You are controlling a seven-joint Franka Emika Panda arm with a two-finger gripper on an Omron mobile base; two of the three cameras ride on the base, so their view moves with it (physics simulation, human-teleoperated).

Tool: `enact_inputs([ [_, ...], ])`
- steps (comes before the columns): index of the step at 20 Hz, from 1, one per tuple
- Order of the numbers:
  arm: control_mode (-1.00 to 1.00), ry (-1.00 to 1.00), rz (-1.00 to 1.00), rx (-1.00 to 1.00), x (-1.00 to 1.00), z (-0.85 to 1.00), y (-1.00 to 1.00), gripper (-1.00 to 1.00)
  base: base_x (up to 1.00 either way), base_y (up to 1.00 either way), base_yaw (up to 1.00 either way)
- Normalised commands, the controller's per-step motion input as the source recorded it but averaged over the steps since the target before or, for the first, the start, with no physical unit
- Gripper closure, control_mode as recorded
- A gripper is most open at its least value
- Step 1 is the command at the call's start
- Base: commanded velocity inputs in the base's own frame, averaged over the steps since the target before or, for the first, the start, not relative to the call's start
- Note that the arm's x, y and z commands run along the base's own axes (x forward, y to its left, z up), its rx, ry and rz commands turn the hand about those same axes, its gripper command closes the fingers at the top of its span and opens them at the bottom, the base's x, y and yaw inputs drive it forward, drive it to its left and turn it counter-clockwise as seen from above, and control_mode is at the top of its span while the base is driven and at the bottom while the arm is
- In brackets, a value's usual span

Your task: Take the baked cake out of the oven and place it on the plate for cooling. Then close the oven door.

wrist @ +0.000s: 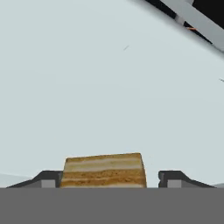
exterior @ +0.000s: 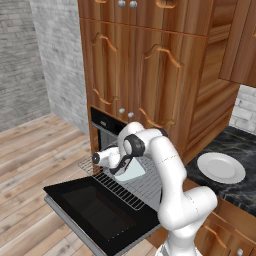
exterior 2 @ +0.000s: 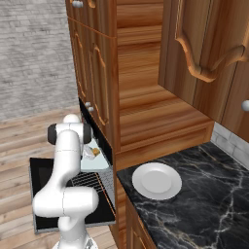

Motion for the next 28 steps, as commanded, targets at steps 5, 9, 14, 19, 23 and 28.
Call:
enact_inputs([
  [5, -1.0, -0.01, 0.03, 0.0, 0.0, 0.01, 0.0, 1.0, 0.0, 0.0, 0.0],
  [9, -1.0, -0.13, 0.01, 0.01, -0.27, 0.54, -0.03, 1.0, 0.0, 0.0, 0.0],
  [14, -1.0, -0.18, 0.0, 0.04, -0.64, 0.96, -0.1, 1.0, 0.0, 0.0, 0.0],
  [19, -1.0, -0.05, 0.0, 0.11, -0.84, 1.0, -0.16, 1.0, 0.0, 0.0, 0.0],
  [23, -1.0, 0.01, 0.0, 0.13, -0.96, 1.0, -0.04, 1.0, 0.0, 0.0, 0.0],
  [28, -1.0, 0.12, 0.0, 0.1, -0.91, 0.9, 0.09, 1.0, 0.0, 0.0, 0.0],
])
